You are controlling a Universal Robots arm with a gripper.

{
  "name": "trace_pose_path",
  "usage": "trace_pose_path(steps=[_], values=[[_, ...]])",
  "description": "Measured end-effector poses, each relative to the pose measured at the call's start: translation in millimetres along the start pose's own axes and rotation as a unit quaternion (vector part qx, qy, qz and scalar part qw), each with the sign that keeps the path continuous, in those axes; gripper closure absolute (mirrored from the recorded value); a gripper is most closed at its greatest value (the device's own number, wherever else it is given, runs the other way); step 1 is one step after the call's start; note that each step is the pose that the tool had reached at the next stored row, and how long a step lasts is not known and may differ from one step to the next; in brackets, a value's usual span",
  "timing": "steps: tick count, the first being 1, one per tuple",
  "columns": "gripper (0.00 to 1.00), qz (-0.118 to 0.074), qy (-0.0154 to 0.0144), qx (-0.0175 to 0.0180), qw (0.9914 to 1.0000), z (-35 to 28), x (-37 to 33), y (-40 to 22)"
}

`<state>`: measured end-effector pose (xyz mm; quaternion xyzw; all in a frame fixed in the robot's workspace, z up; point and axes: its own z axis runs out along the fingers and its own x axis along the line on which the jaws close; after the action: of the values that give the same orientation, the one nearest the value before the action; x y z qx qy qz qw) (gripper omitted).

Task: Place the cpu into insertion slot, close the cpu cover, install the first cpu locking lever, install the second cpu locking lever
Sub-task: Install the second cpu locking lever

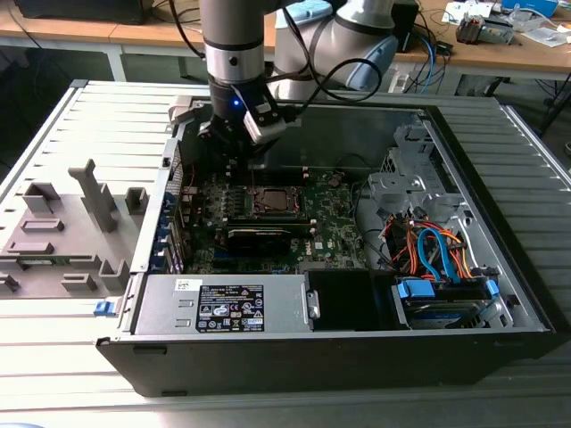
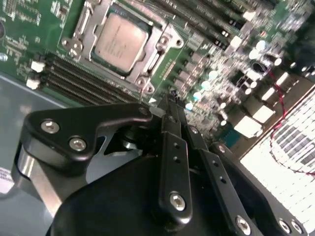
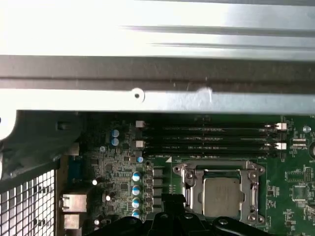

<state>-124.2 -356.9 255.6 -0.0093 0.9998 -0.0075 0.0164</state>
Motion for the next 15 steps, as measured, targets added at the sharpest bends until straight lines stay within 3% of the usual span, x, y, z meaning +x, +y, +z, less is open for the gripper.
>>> trace_pose_path(steps=[3, 6, 12, 15], values=[[0.89, 0.000, 0.0000, -0.0014, 1.00000, -0.1, -0.2, 9.8], [0.89, 0.000, 0.0000, -0.0015, 1.00000, 0.3, -2.6, 13.3], [0.89, 0.000, 0.0049, -0.0018, 0.99999, 1.6, -32.7, 12.8], [0.89, 0.000, 0.0049, -0.0018, 0.99999, 1.6, -33.2, 12.7]])
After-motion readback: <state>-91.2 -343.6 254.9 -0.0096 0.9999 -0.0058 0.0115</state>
